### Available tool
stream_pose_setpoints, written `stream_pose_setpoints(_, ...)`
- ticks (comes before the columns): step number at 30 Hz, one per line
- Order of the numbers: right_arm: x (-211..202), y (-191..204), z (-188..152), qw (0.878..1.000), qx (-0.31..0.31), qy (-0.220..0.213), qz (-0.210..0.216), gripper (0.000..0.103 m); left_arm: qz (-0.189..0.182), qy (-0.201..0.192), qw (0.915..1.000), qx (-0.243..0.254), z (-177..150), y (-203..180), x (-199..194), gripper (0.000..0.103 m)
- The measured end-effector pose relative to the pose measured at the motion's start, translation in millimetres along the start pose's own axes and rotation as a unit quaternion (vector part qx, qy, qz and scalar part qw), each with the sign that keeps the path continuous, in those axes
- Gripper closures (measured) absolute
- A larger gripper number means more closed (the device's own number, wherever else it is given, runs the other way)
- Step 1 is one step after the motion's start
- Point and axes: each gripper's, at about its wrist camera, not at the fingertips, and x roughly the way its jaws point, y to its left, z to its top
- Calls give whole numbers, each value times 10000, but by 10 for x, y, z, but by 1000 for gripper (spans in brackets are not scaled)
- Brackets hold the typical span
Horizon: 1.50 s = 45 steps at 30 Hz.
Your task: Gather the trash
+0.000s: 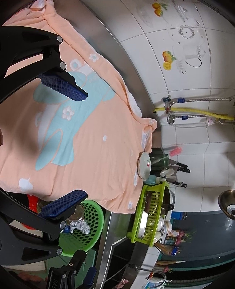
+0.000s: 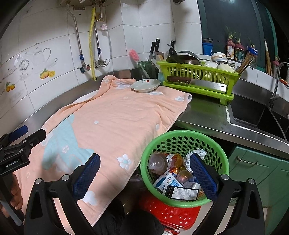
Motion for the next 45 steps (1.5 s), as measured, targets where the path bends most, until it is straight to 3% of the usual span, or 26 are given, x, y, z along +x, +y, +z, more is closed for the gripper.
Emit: stream_pose_setpoints(45, -78, 17, 17, 9997, -93, -165, -152, 7, -28, 7, 10000, -14, 2, -29, -23, 5)
